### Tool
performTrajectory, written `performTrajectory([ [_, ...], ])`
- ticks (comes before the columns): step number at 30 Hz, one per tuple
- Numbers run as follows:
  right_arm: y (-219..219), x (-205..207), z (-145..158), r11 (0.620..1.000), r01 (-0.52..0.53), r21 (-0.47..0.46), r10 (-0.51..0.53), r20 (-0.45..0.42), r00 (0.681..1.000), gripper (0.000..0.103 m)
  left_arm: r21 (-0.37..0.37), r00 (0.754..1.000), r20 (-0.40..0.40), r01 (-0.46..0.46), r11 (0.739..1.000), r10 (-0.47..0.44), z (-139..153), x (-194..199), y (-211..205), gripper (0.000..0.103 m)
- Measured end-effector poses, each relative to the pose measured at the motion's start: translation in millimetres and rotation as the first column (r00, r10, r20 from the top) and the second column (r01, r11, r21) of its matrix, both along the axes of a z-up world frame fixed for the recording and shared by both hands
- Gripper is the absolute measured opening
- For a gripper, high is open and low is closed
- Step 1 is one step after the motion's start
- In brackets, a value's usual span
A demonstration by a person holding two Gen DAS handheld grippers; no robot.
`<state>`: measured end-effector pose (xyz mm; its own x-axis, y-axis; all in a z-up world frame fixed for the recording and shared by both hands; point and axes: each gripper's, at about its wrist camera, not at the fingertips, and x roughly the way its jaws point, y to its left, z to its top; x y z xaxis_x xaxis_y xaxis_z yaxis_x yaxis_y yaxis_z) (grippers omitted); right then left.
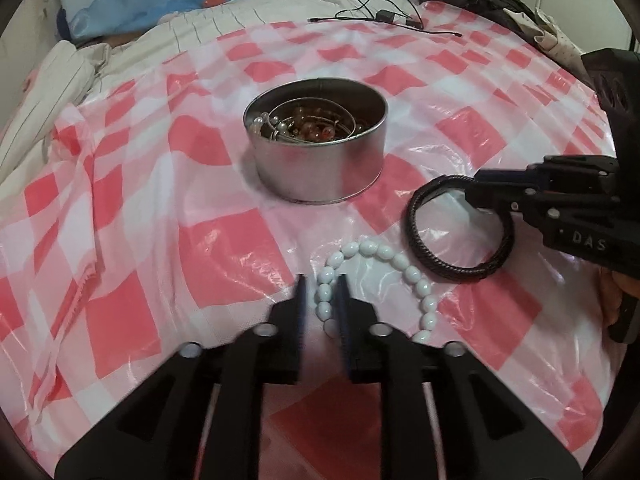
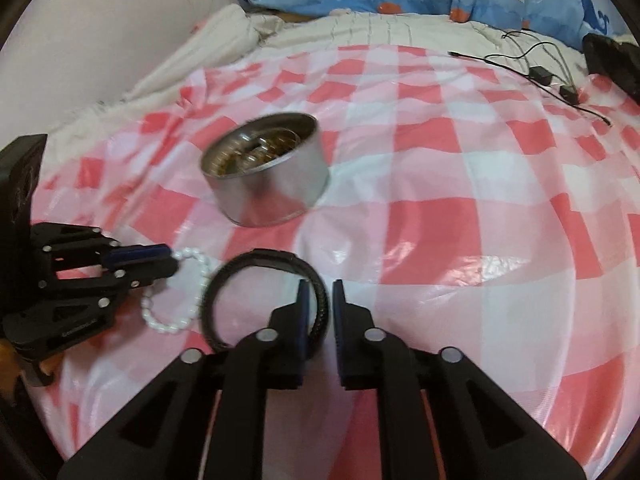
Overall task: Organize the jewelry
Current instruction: 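Carry both bracelets over the tin and open both tools to drop them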
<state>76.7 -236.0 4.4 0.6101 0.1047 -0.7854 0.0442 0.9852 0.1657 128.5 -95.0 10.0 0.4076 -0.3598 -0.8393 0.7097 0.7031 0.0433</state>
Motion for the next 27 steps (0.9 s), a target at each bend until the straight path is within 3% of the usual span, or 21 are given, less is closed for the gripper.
performTrajectory([
  [2,4.8,1.5,-3.4,0.999,-0.015,-0.040,0.014,-0.016,1.000,0.038,0.001,1.000,0.008,0.005,1.000,-0.005,-1.6,-1.4,-0.9,0.037],
  [4,10.9,2.7,-8.0,0.995,-0.031,-0.096,0.028,-0.035,0.999,0.038,0.017,1.000,0.020,0.010,1.000,-0.011,-4.4,-3.0,-2.6,0.038],
  [5,14.4,2.9,-8.7,0.992,-0.049,-0.114,0.044,-0.041,0.998,0.035,0.024,1.000,0.020,0.019,1.000,-0.019,-5.1,-4.1,-4.0,0.030],
  [6,15.0,2.3,-9.0,0.992,-0.058,-0.112,0.054,-0.042,0.998,0.023,0.019,1.000,0.006,0.030,0.999,-0.030,-4.5,-5.0,-5.2,0.007],
  [7,14.3,1.7,-9.1,0.992,-0.059,-0.108,0.055,-0.041,0.998,0.015,0.015,0.999,0.000,0.035,0.999,-0.035,-3.4,-6.3,-6.3,0.007],
  [9,4.6,-0.3,-8.1,0.999,-0.047,-0.005,0.047,-0.025,0.999,0.011,0.000,0.999,0.009,0.047,0.999,-0.047,1.8,-10.4,-7.7,0.006],
  [10,-6.8,-2.3,-6.9,0.994,-0.031,0.100,0.032,-0.006,0.999,0.010,-0.022,0.999,0.011,0.045,0.999,-0.044,6.4,-11.4,-7.0,0.006],
  [13,-24.3,-5.7,-1.9,0.963,-0.014,0.270,0.003,0.040,0.999,0.010,-0.065,0.999,0.023,0.035,0.997,-0.034,20.4,-11.2,-4.4,0.006],
  [16,-31.0,-7.4,2.5,0.936,-0.012,0.351,-0.014,0.073,0.997,0.010,-0.092,0.999,0.034,0.032,0.995,-0.029,31.4,-11.2,-4.6,0.006],
  [27,-47.6,2.0,33.7,0.921,-0.001,0.389,-0.072,0.174,0.982,0.010,-0.157,0.995,0.088,0.051,0.986,-0.038,74.2,-6.2,-16.7,0.007],
])
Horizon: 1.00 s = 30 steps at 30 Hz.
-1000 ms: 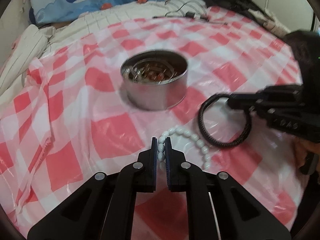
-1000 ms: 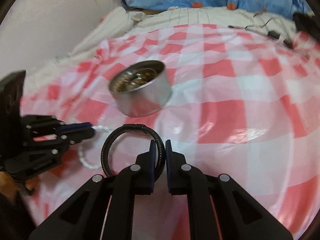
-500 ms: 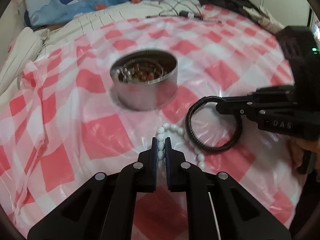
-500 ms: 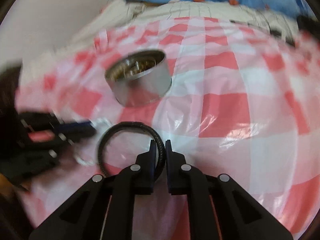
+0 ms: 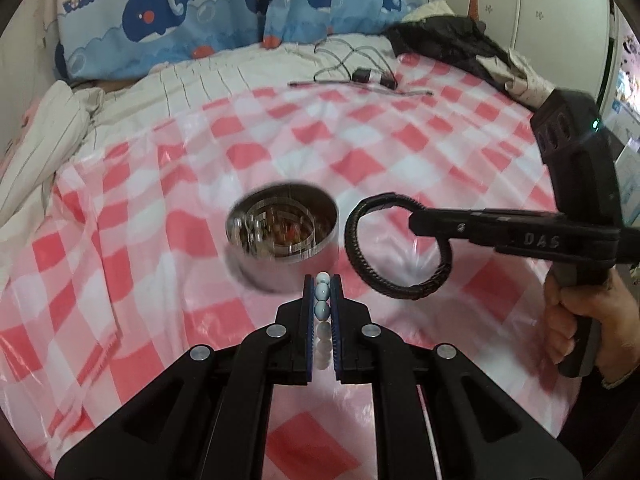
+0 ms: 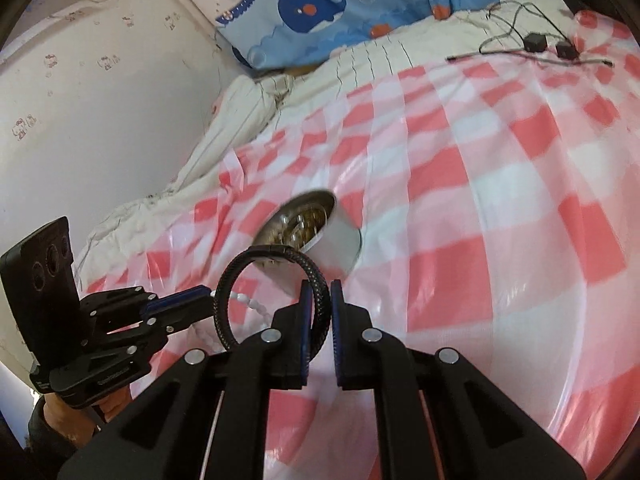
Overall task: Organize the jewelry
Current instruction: 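Carry both bracelets over the tin and open both tools to drop them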
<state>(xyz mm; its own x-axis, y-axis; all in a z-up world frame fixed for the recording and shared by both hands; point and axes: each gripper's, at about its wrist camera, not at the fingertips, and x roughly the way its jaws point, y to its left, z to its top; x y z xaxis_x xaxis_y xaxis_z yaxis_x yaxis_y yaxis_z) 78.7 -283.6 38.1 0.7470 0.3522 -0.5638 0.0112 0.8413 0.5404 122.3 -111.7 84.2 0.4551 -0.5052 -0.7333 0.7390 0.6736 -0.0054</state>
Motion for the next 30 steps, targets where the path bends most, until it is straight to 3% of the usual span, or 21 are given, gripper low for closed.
performTrajectory([
  [7,-8.1,16.6,13.8,0.999,0.027,-0.041,-0.025,0.035,0.999,0.010,-0.132,1.000,-0.022,-0.015,0.991,0.012,32.9,34.9,-2.2,0.007],
  [12,-16.4,25.0,14.6,0.998,0.043,-0.051,-0.042,0.033,0.999,0.010,-0.234,0.991,-0.136,-0.041,0.971,0.009,22.0,74.1,-7.9,0.007],
  [15,-14.5,33.2,14.1,0.997,0.036,-0.069,-0.034,0.027,0.999,0.010,-0.213,0.975,-0.211,-0.117,0.970,0.071,-4.5,100.5,-9.6,0.007],
  [17,-10.2,40.5,14.1,0.996,0.023,-0.091,-0.021,0.021,1.000,0.010,-0.147,0.958,-0.253,-0.172,0.974,0.131,-26.8,115.1,-7.9,0.008],
  [19,-2.9,49.1,14.5,0.993,0.004,-0.120,-0.002,0.017,1.000,0.010,-0.143,0.949,-0.265,-0.212,0.967,0.169,-34.7,119.3,0.3,0.013],
  [21,7.7,60.1,15.1,0.987,-0.019,-0.157,0.021,0.011,1.000,0.010,-0.156,0.946,-0.260,-0.240,0.958,0.195,-31.5,121.5,9.2,0.028],
  [27,33.3,90.4,7.3,0.964,-0.059,-0.259,0.052,-0.035,0.998,0.010,-0.205,0.947,-0.213,-0.282,0.937,0.239,-12.4,121.0,28.1,0.045],
  [29,37.0,94.4,2.1,0.958,-0.059,-0.280,0.048,-0.048,0.998,0.014,-0.194,0.948,-0.203,-0.284,0.939,0.245,-11.5,118.6,29.8,0.048],
  [30,37.5,93.5,1.1,0.955,-0.050,-0.293,0.039,-0.045,0.998,0.022,-0.180,0.948,-0.190,-0.288,0.941,0.254,-11.9,116.0,29.4,0.050],
])
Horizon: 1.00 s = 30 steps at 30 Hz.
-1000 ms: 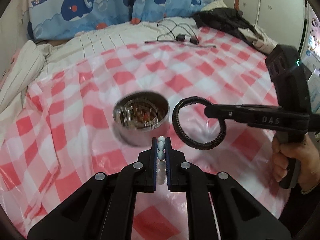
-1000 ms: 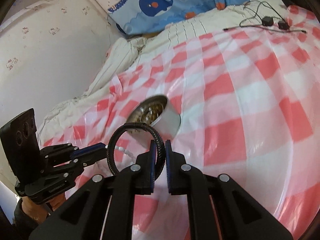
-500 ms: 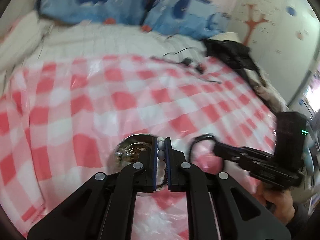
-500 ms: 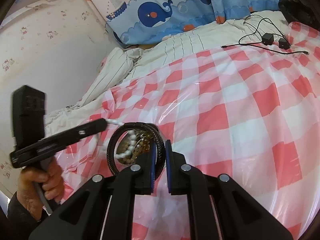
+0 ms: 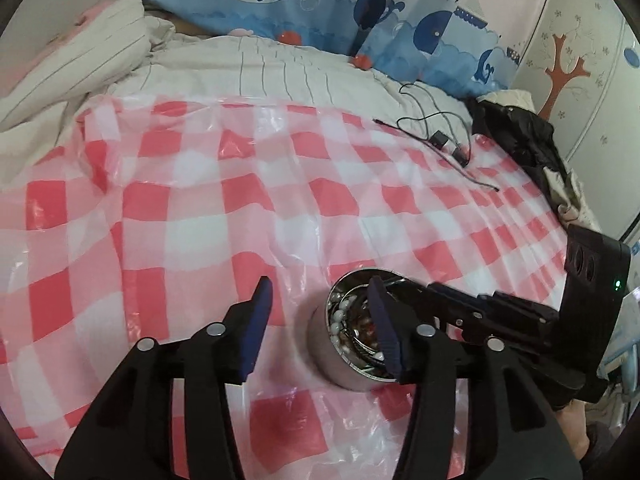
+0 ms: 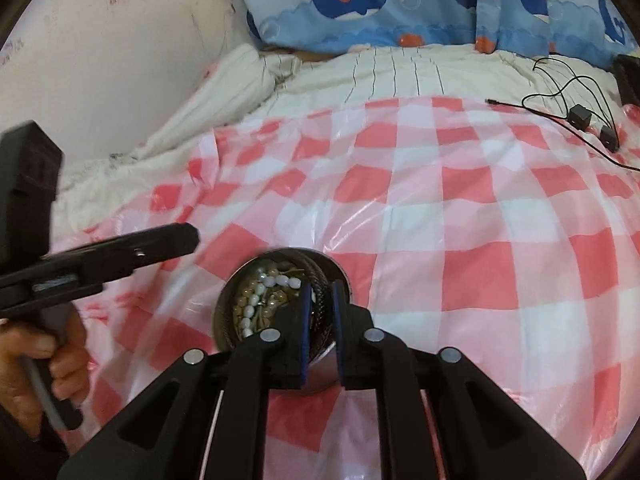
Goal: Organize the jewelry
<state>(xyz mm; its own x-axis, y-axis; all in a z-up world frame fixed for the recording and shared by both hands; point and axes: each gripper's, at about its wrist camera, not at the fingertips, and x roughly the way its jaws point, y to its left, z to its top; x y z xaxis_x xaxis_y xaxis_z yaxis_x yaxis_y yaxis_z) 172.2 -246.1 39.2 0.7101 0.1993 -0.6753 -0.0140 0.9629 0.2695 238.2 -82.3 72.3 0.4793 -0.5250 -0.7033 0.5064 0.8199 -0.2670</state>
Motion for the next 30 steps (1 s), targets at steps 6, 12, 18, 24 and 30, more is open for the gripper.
performTrajectory([
  [6,-9.2,-21.6,7.1,0.999,0.039,-0.017,-0.039,0.027,0.999,0.035,0.136,0.997,0.073,-0.028,0.990,0.018,-6.9,-27.6,-7.7,0.072],
  [12,-11.9,-76.2,-6.3,0.996,0.085,-0.015,-0.086,-0.019,0.996,0.046,0.244,0.987,0.161,-0.069,0.967,0.030,-15.3,-78.3,-8.6,0.090],
  [18,-0.9,-128.8,-10.5,0.992,0.127,-0.029,-0.127,-0.010,0.992,0.058,0.243,0.974,0.204,-0.152,0.958,0.103,-19.0,-128.0,12.3,0.095],
  [24,12.2,-160.4,-15.0,0.990,0.140,-0.034,-0.140,0.012,0.990,0.063,0.221,0.967,0.200,-0.201,0.954,0.158,-29.1,-162.3,34.0,0.095],
  [30,23.6,-166.1,-24.6,0.987,0.135,-0.086,-0.136,-0.010,0.991,0.069,0.238,0.968,0.190,-0.206,0.949,0.162,-42.1,-173.8,38.5,0.095],
])
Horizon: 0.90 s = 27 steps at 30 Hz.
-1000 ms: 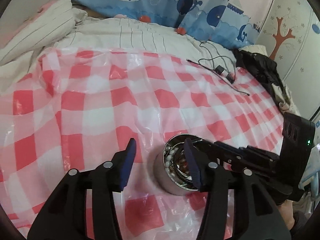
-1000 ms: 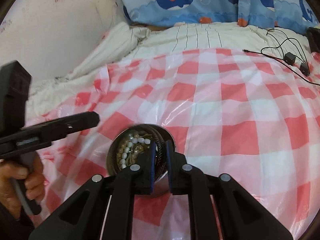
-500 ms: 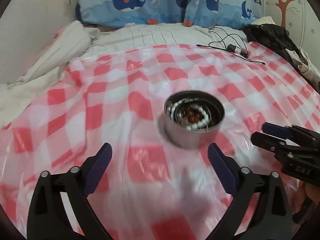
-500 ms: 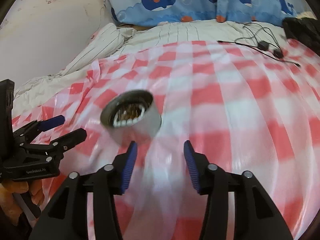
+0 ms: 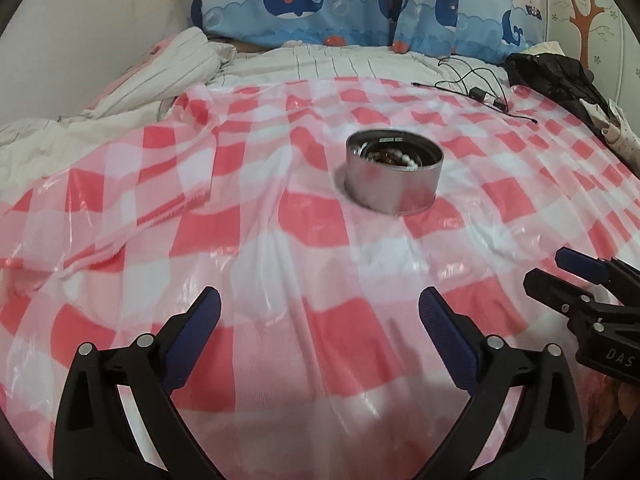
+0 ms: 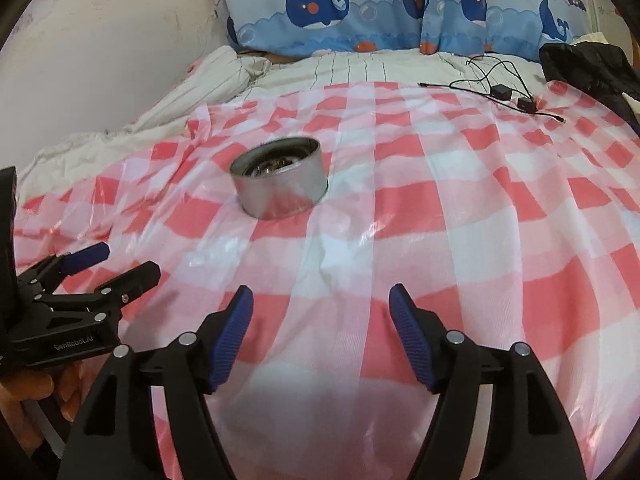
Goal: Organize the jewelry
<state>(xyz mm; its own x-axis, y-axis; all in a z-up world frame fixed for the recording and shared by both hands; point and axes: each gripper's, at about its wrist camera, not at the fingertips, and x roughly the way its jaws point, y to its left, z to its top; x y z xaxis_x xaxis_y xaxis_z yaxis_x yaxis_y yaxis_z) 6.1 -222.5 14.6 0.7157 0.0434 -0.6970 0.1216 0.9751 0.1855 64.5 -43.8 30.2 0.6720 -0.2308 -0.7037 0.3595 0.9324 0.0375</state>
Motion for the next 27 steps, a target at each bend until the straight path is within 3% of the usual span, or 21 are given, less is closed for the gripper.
performTrajectory([
  [7,-0.9,4.7,-12.6,1.000,0.007,0.001,-0.007,-0.064,0.998,0.078,-0.016,0.998,-0.038,-0.047,0.999,0.046,-10.9,-6.4,9.9,0.095],
  [18,13.7,-16.0,-17.6,0.997,0.021,-0.079,-0.028,-0.094,0.995,0.095,-0.026,0.997,-0.074,-0.020,0.999,0.018,-23.4,-17.6,15.8,0.095],
  [27,13.1,-19.6,-17.1,0.997,0.027,-0.076,-0.033,-0.079,0.996,0.096,-0.033,0.996,-0.083,-0.022,0.999,0.019,-25.7,-16.4,16.0,0.095],
])
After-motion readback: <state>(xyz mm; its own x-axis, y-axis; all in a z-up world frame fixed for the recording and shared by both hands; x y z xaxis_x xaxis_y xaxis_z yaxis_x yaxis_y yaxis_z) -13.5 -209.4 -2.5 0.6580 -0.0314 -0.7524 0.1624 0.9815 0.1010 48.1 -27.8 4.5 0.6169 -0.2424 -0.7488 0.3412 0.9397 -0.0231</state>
